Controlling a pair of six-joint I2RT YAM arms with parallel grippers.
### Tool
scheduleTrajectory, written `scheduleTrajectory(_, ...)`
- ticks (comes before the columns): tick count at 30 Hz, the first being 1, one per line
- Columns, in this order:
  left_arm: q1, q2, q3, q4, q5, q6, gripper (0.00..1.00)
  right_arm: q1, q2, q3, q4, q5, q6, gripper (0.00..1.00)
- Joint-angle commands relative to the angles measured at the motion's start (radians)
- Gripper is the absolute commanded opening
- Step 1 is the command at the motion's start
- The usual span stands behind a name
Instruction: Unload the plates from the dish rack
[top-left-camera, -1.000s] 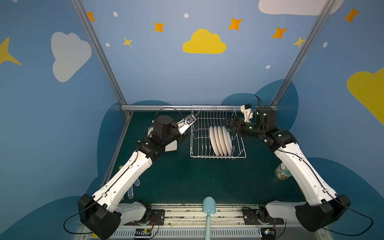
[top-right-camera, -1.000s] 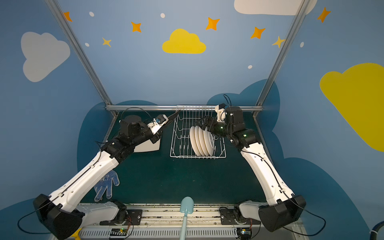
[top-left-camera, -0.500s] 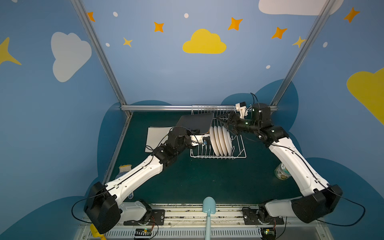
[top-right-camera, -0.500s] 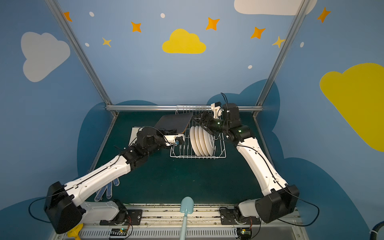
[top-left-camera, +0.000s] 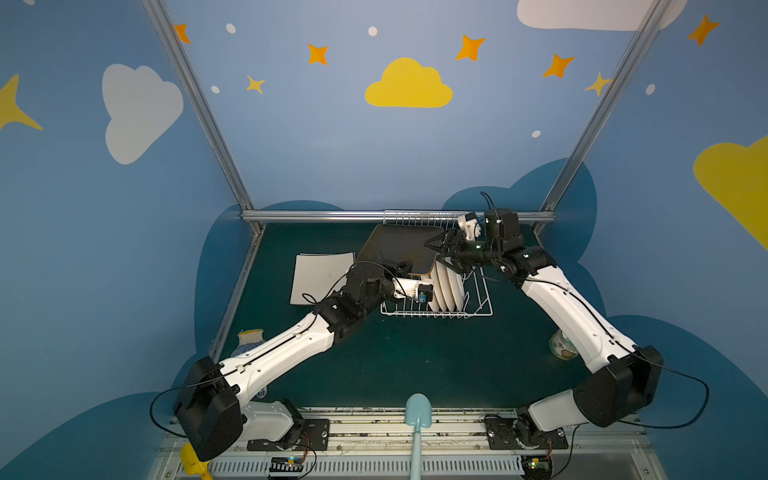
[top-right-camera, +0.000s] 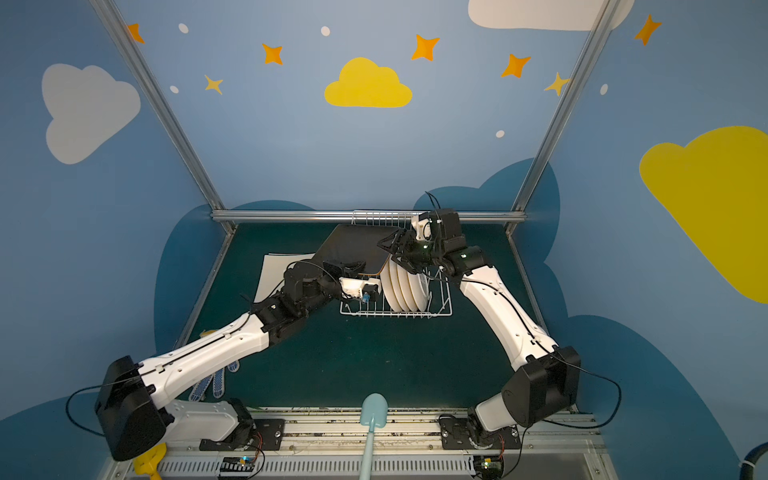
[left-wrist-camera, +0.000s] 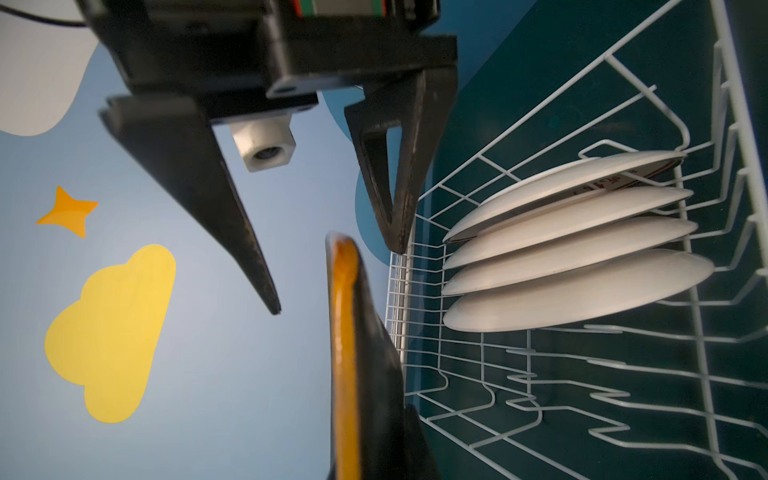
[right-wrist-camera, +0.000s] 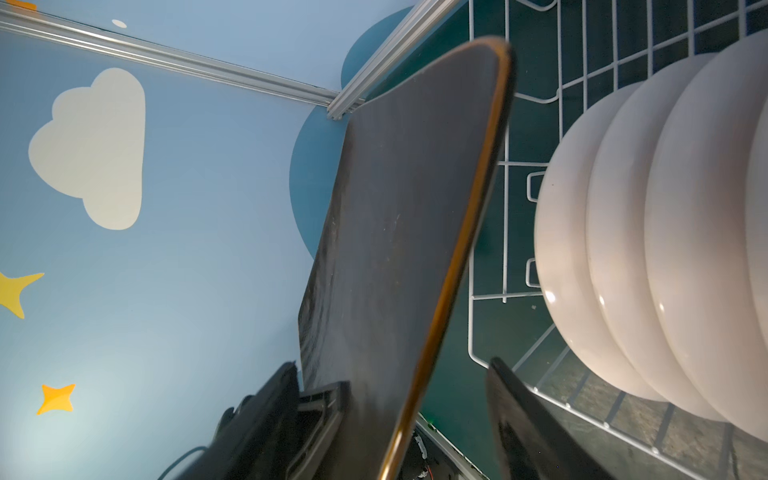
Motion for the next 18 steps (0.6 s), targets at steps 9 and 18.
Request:
scheduleTrajectory(9,-0.016,-0.029,0.048,0.197,-0.013,0.052,0.03,0.051,0.027,-0.021,0.115,0.097,0.121,0.5)
scheduleTrajectory(18,-0.018,-0.037,0.049,0.195,-0.011,0.056,0.03,0.073,0.051,-0.029,0.129,0.107,0.151,0.42)
